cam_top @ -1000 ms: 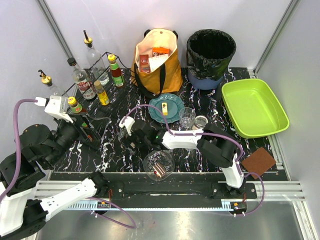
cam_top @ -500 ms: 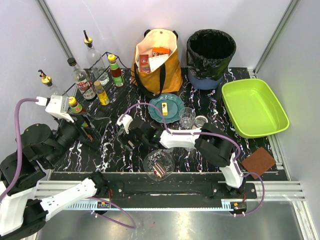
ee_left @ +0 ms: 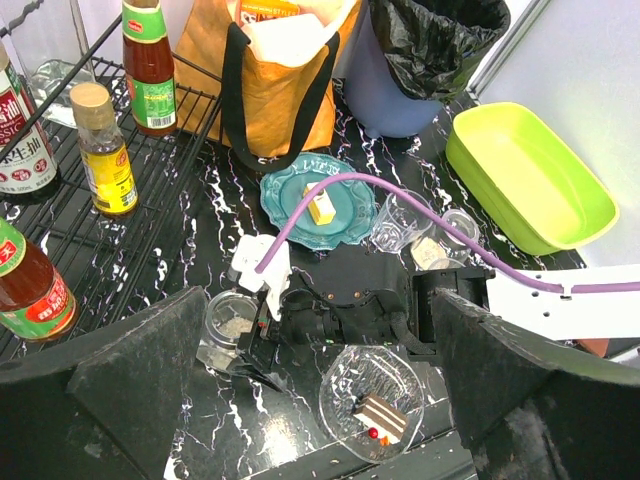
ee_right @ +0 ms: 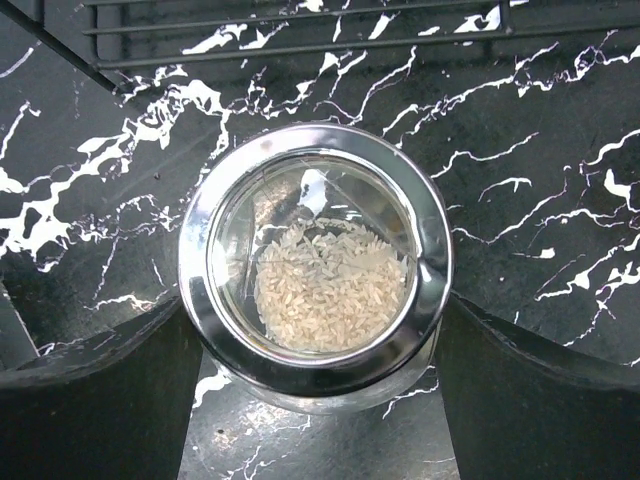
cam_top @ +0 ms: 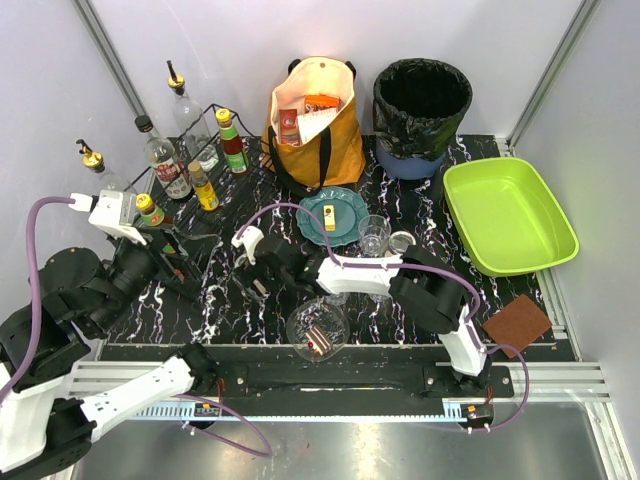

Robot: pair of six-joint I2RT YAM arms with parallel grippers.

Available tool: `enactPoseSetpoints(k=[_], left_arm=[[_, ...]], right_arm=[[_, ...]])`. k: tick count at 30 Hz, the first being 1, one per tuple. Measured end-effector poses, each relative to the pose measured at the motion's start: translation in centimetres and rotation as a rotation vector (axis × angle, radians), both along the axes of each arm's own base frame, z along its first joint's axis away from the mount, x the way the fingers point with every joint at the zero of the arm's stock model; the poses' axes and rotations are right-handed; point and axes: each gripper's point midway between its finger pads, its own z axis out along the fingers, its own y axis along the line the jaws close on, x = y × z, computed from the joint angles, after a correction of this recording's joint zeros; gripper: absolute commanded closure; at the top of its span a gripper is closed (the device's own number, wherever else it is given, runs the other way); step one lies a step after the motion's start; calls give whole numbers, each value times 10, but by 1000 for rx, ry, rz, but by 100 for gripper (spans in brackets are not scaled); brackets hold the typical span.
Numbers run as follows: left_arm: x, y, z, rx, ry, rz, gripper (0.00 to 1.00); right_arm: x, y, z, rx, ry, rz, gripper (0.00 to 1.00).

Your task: Clear the kitchen counter

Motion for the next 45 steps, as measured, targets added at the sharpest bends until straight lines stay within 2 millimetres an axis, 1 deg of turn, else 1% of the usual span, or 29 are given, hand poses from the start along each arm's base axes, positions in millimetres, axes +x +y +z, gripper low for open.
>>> enactPoseSetpoints(k=[4,8,10,12,14,19,21,28,35,40,42,45], left_arm=[[-2,2,8,-9,-16,-1,1],[-4,7,20,-23,-43,4,1],[-5,9,25,-27,-55,7,1],[-6,11,28,-32,-66,11,1],[-6,12,30,-31,-71,15,1],[-6,14,30,-25,-74,19,1],[-6,14,30,-23,-75,20,1],[-5,14,30,-20,-76,20,1],[-5,14,30,-10,-80,19,1],[-5,15,30,-7,-81,19,1],[-5,15,30,-7,-81,19,1],[-5,15,30,-7,-81,19,1]], right_arm=[[2,5,10,13,4,-6,62],[8,16,27,49,-14,-8,66],[12,24,33,68,-23,-10,66],[14,28,33,75,-28,-12,67],[16,31,28,71,-25,-15,67],[19,38,7,47,-11,-17,68],[19,38,3,42,-9,-18,69],[23,42,9,61,-29,-29,70],[24,50,20,95,-53,-28,71],[26,61,32,135,-73,-23,70],[27,66,34,149,-79,-22,69],[29,72,31,158,-82,-20,69]])
